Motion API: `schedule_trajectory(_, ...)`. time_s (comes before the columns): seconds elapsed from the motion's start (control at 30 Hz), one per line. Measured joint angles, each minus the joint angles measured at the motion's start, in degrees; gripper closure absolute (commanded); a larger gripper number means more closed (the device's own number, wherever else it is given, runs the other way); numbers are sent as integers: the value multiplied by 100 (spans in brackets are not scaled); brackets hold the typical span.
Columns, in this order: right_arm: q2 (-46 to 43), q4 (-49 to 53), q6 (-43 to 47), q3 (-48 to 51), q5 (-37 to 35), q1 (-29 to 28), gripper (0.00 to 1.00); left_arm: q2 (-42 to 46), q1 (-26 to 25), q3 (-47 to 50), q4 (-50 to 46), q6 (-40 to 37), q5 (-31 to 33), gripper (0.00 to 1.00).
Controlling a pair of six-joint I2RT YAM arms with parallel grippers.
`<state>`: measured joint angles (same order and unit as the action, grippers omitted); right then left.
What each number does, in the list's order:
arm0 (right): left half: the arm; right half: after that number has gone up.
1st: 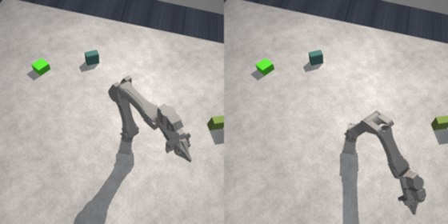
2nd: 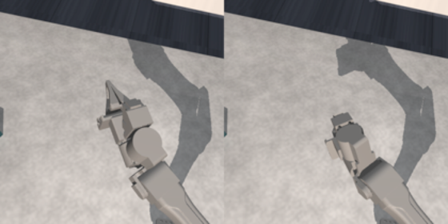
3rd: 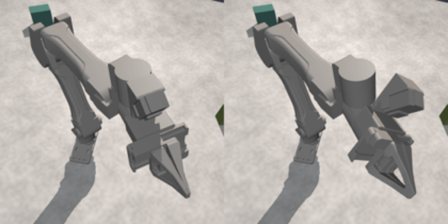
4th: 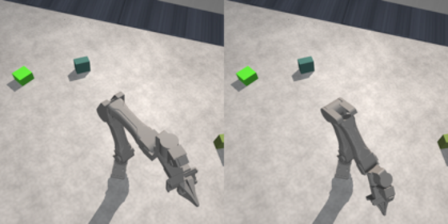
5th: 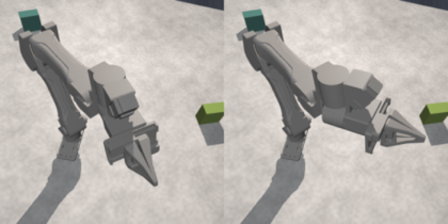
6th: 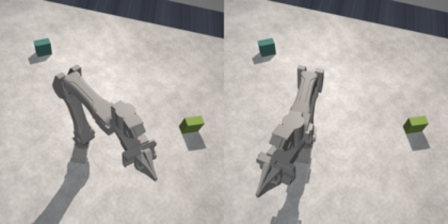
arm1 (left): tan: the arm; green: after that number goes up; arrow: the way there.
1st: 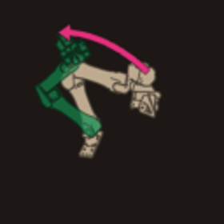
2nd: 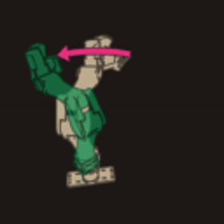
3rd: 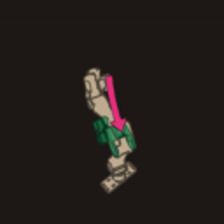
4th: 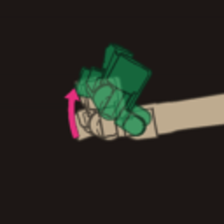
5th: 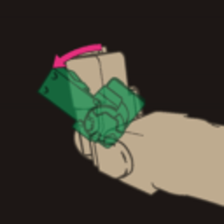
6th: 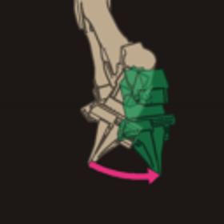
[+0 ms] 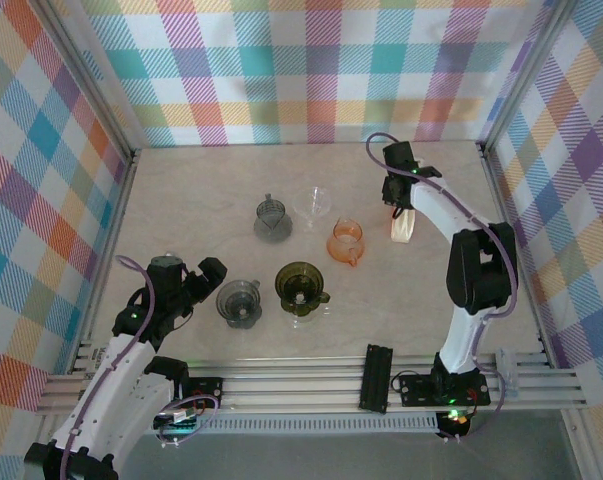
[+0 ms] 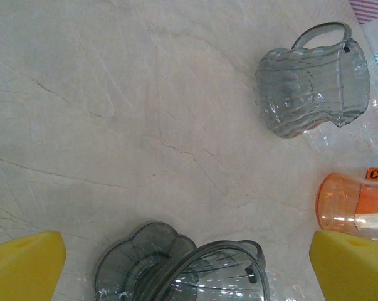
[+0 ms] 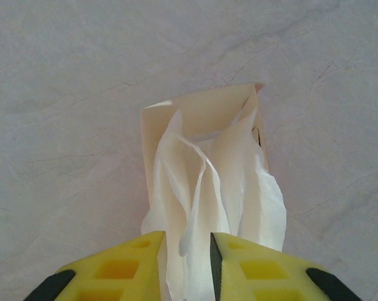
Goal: Place the coffee filter in the dripper
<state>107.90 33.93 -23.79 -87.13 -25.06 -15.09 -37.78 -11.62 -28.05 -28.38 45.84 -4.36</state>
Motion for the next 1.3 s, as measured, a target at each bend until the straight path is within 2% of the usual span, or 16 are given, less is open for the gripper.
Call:
schedule_trajectory(0.23,39,68,7,-42,-55,0,85,-2,0,0,0,0,17,0)
schedule_trajectory(0.43,39,79,31,-57,-111,0,100,-4,0,0,0,-2,17,0)
schedule_trajectory(0.83,-170,92,201,-72,-111,-4,100,-4,0,0,2,0,17,0)
schedule_trajectory(1.3,-1919,129,216,822,11,-142,100,-13,0,-42,-11,-2,-68,0)
